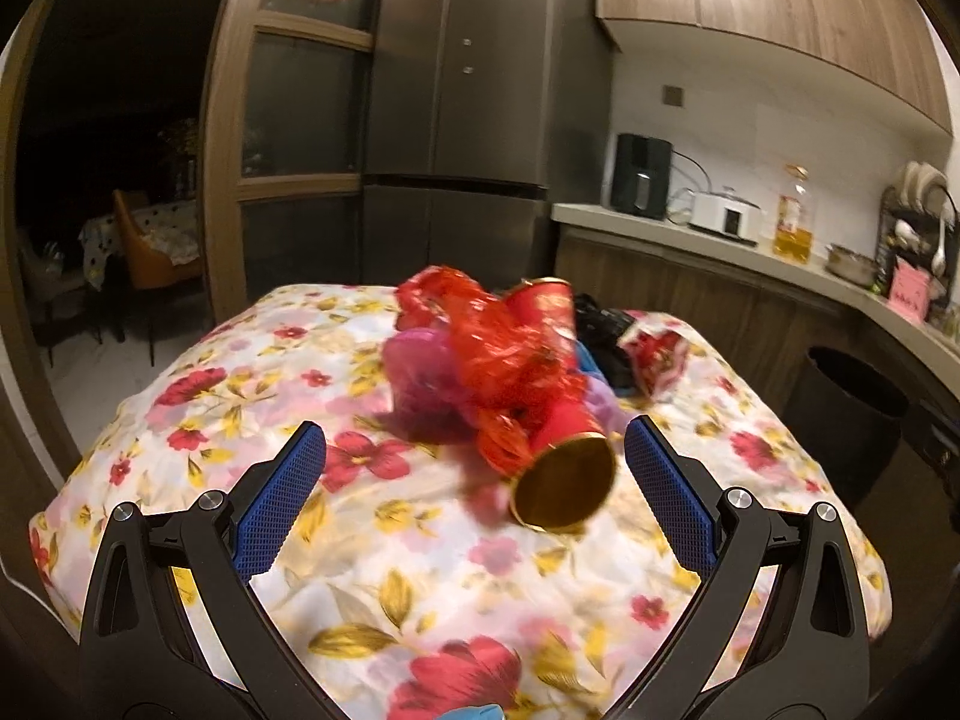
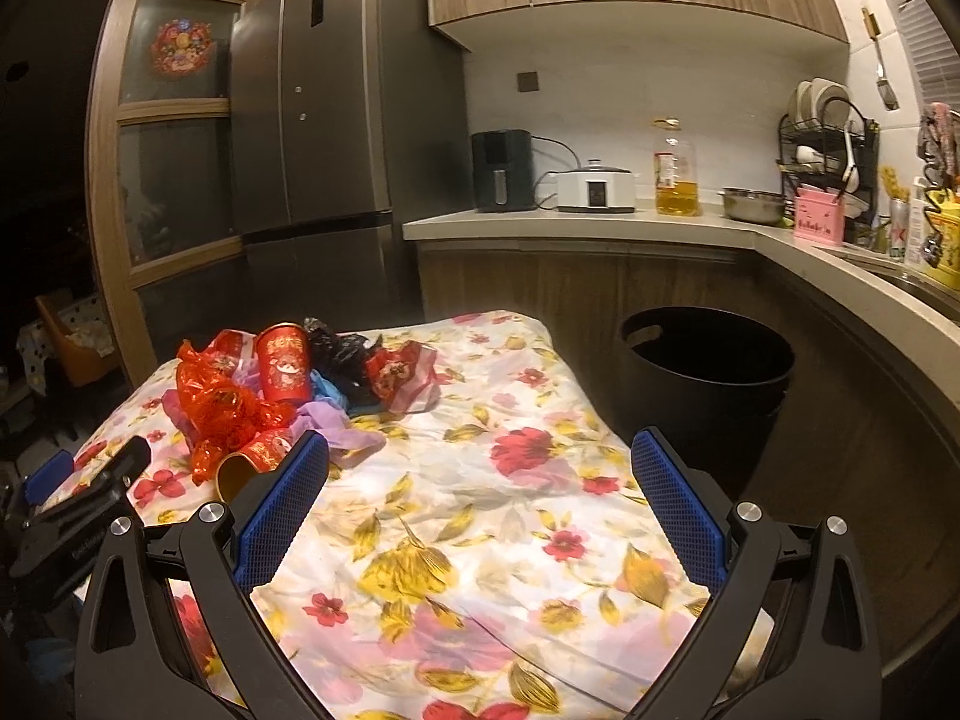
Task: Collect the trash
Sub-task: 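Reach the left tool to the orange-red plastic bag while the right tool approaches the red-white wrapper, then close the left tool on the orange bag while the right tool grasps the red-white wrapper, then carry the orange bag and wrapper in both tools over the black bin, then open both tools to drop the bag and wrapper into the bin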
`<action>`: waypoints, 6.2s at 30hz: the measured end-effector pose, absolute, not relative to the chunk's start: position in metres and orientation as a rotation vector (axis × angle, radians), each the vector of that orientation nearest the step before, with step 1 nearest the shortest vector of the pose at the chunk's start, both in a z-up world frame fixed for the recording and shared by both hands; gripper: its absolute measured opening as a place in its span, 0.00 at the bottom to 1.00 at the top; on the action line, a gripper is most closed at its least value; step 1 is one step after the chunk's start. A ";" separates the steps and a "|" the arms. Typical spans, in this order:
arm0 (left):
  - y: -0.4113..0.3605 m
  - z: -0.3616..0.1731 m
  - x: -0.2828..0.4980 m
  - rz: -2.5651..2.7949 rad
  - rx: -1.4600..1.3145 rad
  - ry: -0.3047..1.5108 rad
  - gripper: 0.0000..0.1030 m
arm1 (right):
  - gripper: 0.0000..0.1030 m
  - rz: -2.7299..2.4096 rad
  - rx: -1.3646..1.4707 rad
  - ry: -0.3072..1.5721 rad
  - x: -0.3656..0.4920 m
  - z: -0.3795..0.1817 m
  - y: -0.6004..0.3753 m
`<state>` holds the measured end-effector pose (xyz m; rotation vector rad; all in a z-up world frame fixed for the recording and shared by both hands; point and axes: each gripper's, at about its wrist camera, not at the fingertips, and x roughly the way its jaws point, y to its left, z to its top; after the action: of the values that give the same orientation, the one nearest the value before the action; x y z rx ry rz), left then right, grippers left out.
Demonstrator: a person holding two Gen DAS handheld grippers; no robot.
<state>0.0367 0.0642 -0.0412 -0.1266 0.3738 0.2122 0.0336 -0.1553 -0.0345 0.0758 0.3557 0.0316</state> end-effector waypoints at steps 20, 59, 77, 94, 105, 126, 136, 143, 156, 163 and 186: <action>0.074 -0.048 0.128 0.134 -0.120 0.461 0.61 | 0.95 0.139 0.094 0.456 0.115 -0.068 -0.134; 0.094 -0.044 0.116 0.074 -0.234 0.402 0.07 | 0.69 0.133 0.122 0.491 0.265 -0.098 -0.095; 0.086 -0.041 0.114 0.058 -0.220 0.386 0.07 | 0.09 0.078 0.173 0.507 0.247 -0.097 -0.131; 0.031 -0.023 0.087 -0.001 -0.167 0.331 0.07 | 0.08 0.087 0.203 0.433 0.175 -0.073 -0.181; -0.018 -0.014 0.096 -0.078 -0.116 0.316 0.07 | 0.08 0.077 0.218 0.396 0.149 -0.061 -0.212; -0.155 0.004 0.150 -0.341 -0.048 0.267 0.07 | 0.08 -0.182 0.244 0.251 0.131 -0.027 -0.326; -0.214 0.002 0.191 -0.446 -0.050 0.278 0.07 | 0.08 -0.241 0.240 0.228 0.147 -0.025 -0.355; -0.235 -0.005 0.214 -0.483 -0.051 0.297 0.07 | 0.08 -0.253 0.260 0.226 0.159 -0.024 -0.372; -0.263 -0.022 0.239 -0.533 -0.052 0.342 0.07 | 0.08 -0.247 0.274 0.222 0.171 -0.027 -0.385; -0.272 -0.028 0.247 -0.561 -0.064 0.361 0.07 | 0.09 -0.233 0.281 0.230 0.177 -0.028 -0.389; -0.237 -0.044 0.245 -0.442 -0.100 0.422 0.71 | 0.56 -0.244 0.292 0.247 0.165 -0.035 -0.384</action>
<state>0.2446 -0.2374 -0.0438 -0.1003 0.4221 -0.4423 0.1645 -0.3843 -0.0351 0.2919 0.2472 -0.2443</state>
